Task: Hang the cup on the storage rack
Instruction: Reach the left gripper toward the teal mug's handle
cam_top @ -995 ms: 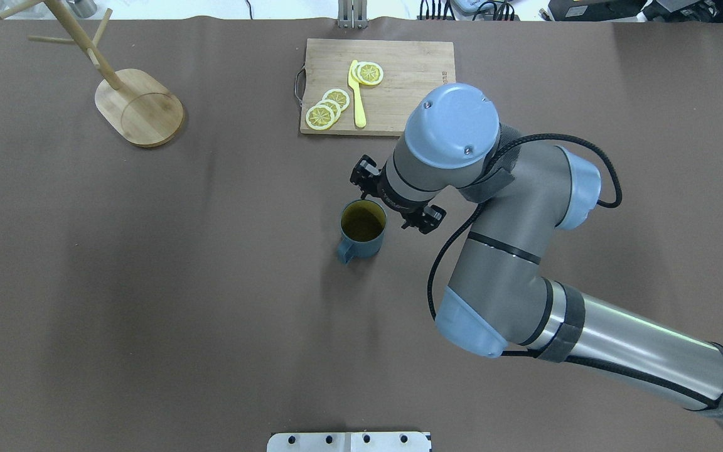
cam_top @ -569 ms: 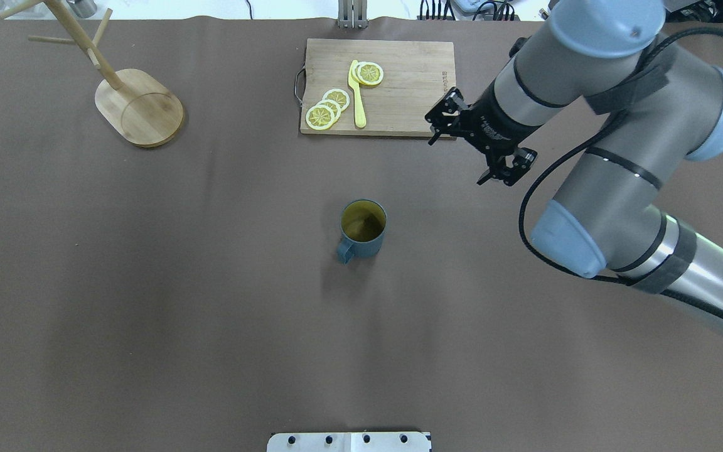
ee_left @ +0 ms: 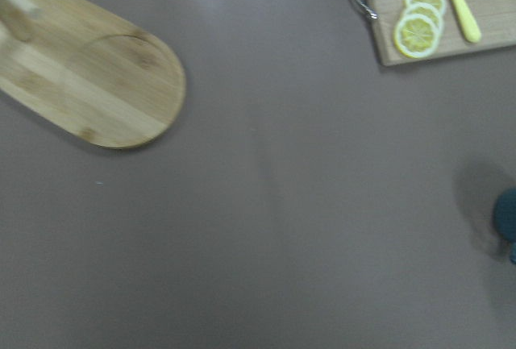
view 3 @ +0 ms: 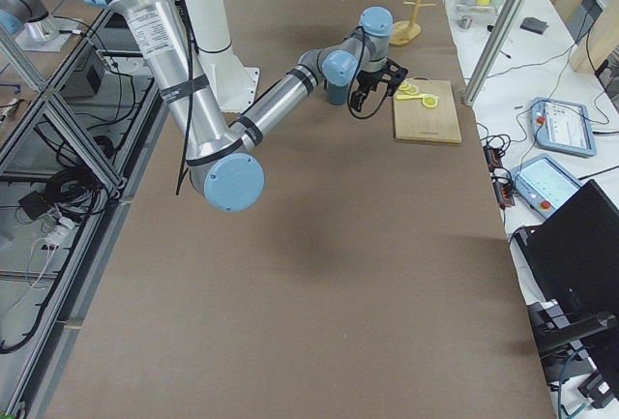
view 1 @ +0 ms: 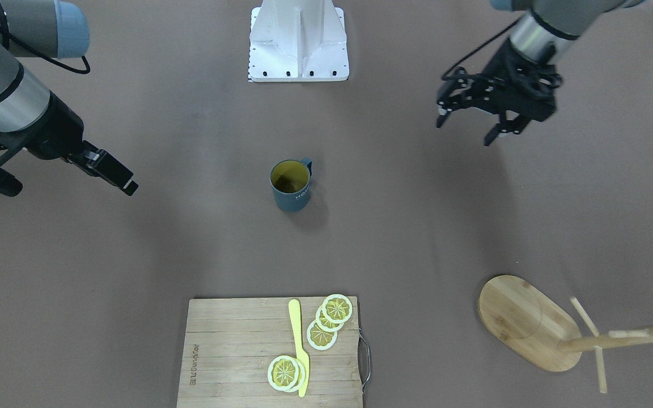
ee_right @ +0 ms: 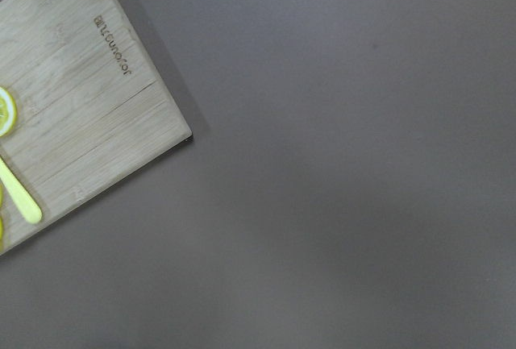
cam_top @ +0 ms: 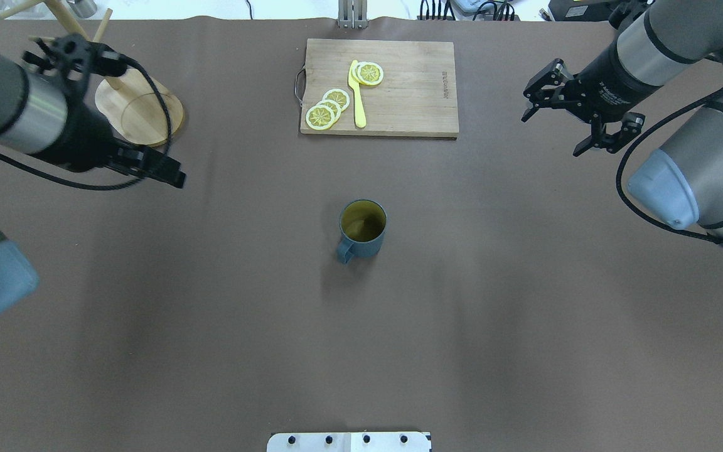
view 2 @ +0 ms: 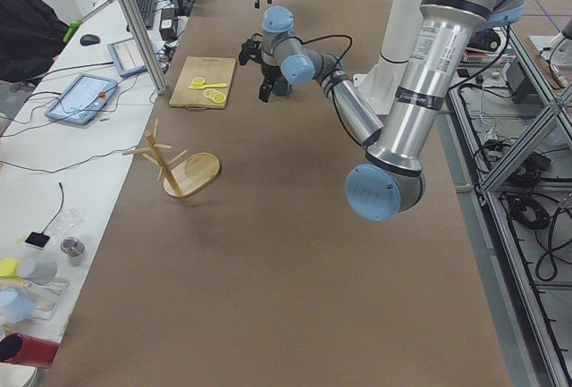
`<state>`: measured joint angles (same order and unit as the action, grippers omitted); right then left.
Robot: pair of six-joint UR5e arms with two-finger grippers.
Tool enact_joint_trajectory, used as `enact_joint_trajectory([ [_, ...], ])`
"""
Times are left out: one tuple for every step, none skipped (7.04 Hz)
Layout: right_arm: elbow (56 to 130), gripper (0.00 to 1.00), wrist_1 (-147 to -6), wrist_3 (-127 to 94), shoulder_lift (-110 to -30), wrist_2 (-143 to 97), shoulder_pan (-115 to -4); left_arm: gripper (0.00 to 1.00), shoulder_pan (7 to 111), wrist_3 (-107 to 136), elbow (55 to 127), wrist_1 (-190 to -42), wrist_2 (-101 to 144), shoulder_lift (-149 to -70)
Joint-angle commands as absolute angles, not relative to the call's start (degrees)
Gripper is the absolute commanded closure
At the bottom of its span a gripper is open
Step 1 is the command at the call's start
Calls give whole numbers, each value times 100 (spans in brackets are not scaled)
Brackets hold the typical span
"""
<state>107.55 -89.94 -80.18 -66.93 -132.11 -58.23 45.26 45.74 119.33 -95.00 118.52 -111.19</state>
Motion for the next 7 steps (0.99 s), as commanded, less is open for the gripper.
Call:
enact_joint_trajectory([
  [10627, 0, -9000, -7508, -6882, -13236, -6002, 3, 3246, 4729, 11552, -9806, 10357, -11749],
  [10591, 0, -8991, -7236, -7004, -13228, -6046, 5, 3121, 4729, 11044, -10783, 10110, -11699],
  [10591, 0, -8991, -6955, -7118, -13228, -6108, 5, 2711, 4729, 10534, -11489, 9551, -11750],
  [10556, 0, -8983, -6926, -7145, -13228, -6178, 7, 2324, 4720, 10321, -11600, 9153, -11847],
  [10486, 0, -8974, -6917, -7137, -13245, -6248, 7, 2146, 4728, 10284, -11610, 9097, -11926],
  [10442, 0, -8965, -6917, -7137, -13254, -6266, 7, 1988, 4737, 10257, -11602, 9079, -11979],
  [10441, 0, -8965, -6917, -7137, -13263, -6275, 7, 1865, 4729, 10135, -11628, 8757, -12023],
])
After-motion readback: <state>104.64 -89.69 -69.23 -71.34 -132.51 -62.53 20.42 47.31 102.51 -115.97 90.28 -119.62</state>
